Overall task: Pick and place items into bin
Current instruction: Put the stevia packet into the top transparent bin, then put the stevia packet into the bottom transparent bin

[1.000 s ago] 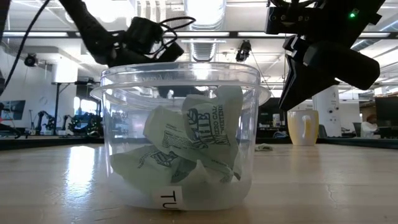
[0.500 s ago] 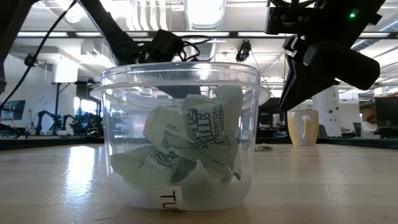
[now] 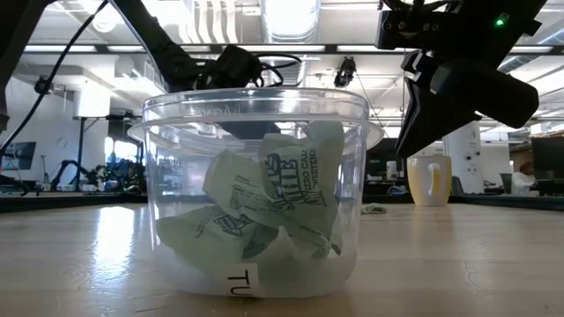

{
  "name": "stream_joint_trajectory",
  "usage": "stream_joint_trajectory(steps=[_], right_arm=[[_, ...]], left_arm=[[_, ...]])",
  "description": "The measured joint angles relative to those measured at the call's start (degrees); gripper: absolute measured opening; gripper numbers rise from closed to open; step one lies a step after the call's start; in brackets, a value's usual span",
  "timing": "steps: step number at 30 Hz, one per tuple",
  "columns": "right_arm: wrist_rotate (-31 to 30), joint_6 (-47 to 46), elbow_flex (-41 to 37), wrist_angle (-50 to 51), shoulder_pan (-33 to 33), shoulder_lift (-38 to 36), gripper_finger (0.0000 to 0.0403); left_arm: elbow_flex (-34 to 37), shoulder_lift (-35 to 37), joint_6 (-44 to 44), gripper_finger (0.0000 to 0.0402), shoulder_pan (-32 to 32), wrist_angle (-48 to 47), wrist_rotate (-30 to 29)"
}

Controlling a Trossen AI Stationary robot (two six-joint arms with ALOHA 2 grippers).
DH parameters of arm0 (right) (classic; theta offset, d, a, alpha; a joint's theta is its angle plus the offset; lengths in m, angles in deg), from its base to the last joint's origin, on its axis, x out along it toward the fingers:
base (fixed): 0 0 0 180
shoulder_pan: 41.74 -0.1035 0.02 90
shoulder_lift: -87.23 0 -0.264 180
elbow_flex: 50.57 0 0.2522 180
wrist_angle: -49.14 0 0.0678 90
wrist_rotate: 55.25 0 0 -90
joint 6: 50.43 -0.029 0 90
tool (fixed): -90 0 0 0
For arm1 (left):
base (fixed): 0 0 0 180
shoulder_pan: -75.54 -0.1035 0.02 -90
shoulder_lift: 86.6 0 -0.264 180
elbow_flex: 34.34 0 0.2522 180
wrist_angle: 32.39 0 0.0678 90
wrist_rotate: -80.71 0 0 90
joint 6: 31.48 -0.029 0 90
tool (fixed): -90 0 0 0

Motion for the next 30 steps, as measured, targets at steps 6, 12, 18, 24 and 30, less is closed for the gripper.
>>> stream_joint_trajectory(steps=[6,12,18,24,30], right_arm=[[0.0,0.0,0.0,-0.1,0.0,0.0,0.0057],[-0.2,0.2,-0.4,-0.3,0.1,0.0,0.0057],[-3.5,2.4,-5.2,-5.1,3.0,0.0,0.0057],[-2.8,11.4,-12.1,-16.5,8.1,0.1,0.0057],[1.7,16.5,-15.4,-22.9,12.9,-1.0,0.0066]], left_arm=[[-0.2,0.0,0.0,0.0105,0.0,0.0,-1.1],[0.0,0.9,-0.1,0.0134,0.0,-2.3,-2.1],[0.4,6.9,-0.1,0.0134,1.1,-11.2,-2.0],[3.3,15.5,1.0,0.0134,4.5,-21.8,-1.1],[10.5,25.4,1.4,0.0135,10.2,-22.1,-1.0]])
